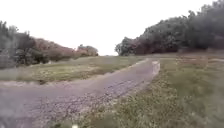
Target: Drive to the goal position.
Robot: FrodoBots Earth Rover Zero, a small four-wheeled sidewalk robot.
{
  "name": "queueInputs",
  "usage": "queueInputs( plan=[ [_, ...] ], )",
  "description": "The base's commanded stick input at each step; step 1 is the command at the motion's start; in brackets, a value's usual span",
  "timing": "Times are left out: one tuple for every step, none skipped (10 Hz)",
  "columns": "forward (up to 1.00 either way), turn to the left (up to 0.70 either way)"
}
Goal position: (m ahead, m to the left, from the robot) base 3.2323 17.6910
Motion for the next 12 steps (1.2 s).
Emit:
queueInputs(
  plan=[
    [0.85, 0.01],
    [0.85, 0.01],
    [0.85, 0.01],
    [0.85, 0.01],
    [0.85, 0.03],
    [0.85, 0.05],
    [0.61, 0.39],
    [0.42, 0.48],
    [0.25, 0.57],
    [0.14, 0.7],
    [0.02, 0.82],
    [0.0, 0.85]
  ],
)
